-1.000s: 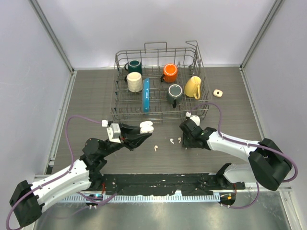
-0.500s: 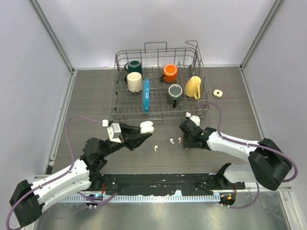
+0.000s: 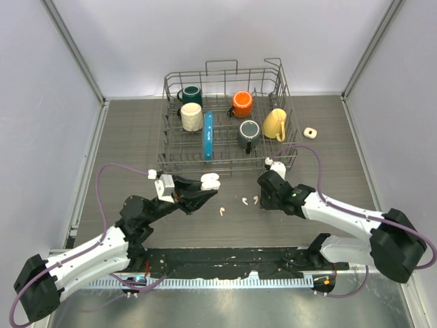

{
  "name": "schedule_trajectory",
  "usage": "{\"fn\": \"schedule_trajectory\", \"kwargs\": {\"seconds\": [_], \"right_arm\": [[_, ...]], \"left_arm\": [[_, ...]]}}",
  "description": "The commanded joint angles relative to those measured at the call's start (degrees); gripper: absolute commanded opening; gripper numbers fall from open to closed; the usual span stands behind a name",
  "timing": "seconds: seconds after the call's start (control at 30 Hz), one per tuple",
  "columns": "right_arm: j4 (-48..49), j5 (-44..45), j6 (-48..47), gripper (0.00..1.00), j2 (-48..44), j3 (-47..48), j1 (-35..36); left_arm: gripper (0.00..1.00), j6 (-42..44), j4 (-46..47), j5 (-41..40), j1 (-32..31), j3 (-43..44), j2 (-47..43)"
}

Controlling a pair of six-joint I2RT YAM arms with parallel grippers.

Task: Insert the wireless bluetooth earbuds into the charging case
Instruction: Pick up the earbud from the center of the board, then place the earbud in the charging case.

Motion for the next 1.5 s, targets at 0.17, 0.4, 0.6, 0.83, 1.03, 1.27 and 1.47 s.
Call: {"fn": "schedule_trajectory", "kwargs": {"seconds": [0.17,0.4,0.6,0.83,1.03,1.27,1.47], "right_arm": [[1.79,10.52,-4.56,0.11,-12.90,7.15,5.93],[7.59,15.10,-10.44,0.08,-16.26,15.41,10.32],[14.18,15.28,-15.63,0.07,-16.00,20.33,15.16],[22.61,18.35,-21.34,0.02,-14.77,21.39,22.89],[27.10,20.98,-25.92,0.01,-13.19,21.74,28.95],[30.80,24.59,-27.94,0.01,-13.36,19.90,33.70],[30.89,25.12,-26.97,0.01,-12.31,19.37,34.59]], "left_arm": [[0.00,0.21,3.61,0.02,-0.29,1.21,1.58],[0.00,0.65,4.75,0.81,-0.29,1.56,2.63],[0.00,0.56,4.67,1.16,-0.20,1.91,2.98],[0.00,0.56,4.75,1.69,-0.29,2.26,3.95],[0.00,0.48,4.84,1.69,-0.20,2.70,4.48],[0.00,0.56,4.84,0.81,-0.29,2.62,4.65],[0.00,0.65,5.37,0.81,-0.29,3.23,5.27]]}}
